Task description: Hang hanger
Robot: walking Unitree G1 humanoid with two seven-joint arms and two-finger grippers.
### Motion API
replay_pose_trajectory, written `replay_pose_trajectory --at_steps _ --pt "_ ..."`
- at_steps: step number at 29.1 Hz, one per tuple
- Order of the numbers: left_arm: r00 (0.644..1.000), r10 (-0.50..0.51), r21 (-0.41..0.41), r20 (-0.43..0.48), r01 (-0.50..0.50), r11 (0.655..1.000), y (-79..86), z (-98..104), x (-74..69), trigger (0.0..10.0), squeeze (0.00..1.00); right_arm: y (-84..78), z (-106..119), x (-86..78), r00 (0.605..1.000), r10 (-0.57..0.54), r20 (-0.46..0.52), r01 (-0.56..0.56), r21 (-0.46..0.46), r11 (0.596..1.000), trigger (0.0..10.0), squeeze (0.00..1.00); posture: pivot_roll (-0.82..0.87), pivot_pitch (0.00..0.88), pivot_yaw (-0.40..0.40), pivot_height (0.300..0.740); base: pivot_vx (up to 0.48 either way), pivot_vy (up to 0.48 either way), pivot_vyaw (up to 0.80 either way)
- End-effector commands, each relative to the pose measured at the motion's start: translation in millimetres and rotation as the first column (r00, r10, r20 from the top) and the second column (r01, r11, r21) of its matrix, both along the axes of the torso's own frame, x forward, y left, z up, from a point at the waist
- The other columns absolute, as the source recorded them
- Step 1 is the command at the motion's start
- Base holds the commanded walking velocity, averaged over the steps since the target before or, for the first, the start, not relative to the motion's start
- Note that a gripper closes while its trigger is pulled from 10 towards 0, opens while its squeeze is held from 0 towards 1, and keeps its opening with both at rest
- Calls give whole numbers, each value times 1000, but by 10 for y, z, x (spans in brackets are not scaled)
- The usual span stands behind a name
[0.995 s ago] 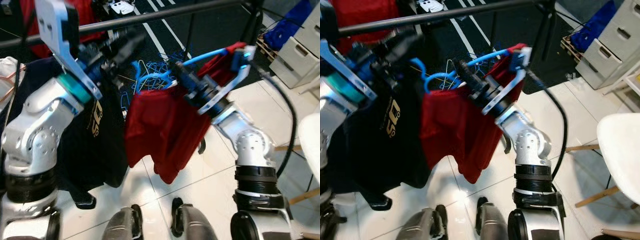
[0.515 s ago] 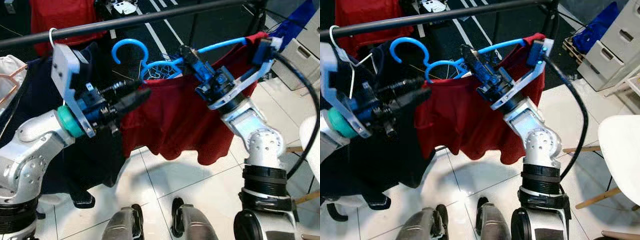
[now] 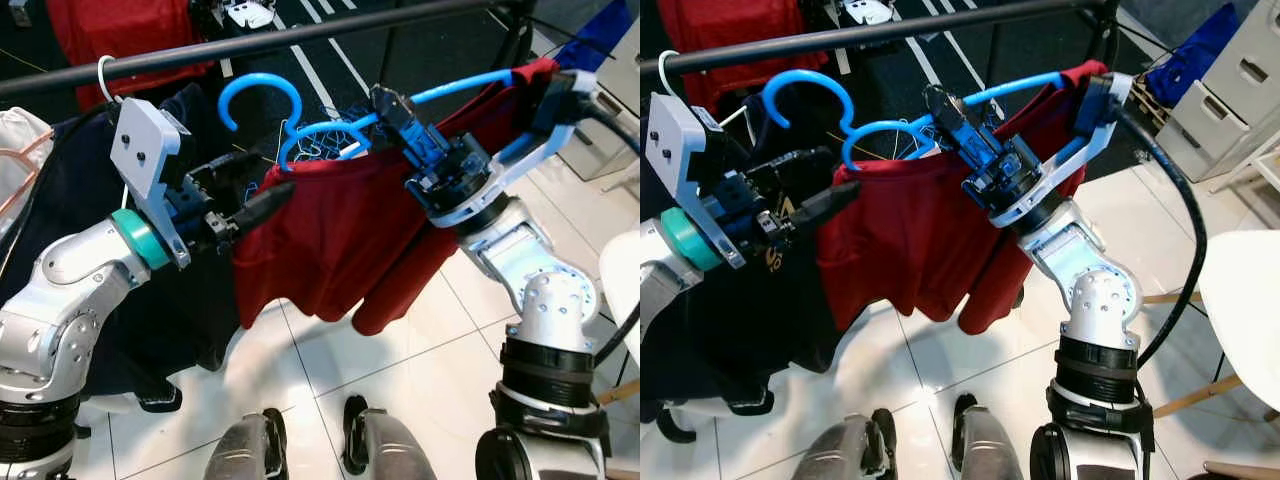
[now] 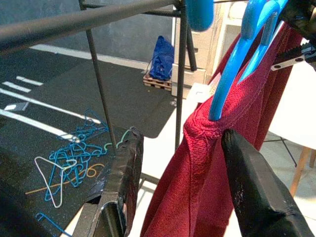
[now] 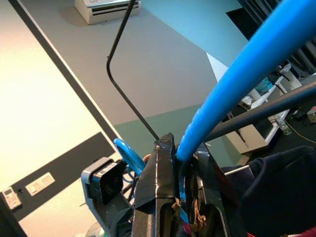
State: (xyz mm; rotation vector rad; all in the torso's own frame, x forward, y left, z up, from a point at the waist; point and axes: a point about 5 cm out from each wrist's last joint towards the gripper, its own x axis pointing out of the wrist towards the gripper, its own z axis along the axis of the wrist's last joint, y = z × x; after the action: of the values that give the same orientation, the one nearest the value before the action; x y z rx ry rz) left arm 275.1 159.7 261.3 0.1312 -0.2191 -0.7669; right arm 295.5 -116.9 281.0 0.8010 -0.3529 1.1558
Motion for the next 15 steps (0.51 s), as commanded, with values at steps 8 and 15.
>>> replay_pose_trajectory --at_steps 8,15 --pt "997 -80 -15 -20 80 997 -106 -32 -39 10000 0 -18 62 -71 999 24 26 -25 21 999 0 0 -123 133 65 740 0 0 0" --pt "990 -138 -30 -22 138 990 -185 -28 -55 4471 0 11 81 -71 999 38 23 -38 29 999 0 0 -124 137 64 740 0 0 0"
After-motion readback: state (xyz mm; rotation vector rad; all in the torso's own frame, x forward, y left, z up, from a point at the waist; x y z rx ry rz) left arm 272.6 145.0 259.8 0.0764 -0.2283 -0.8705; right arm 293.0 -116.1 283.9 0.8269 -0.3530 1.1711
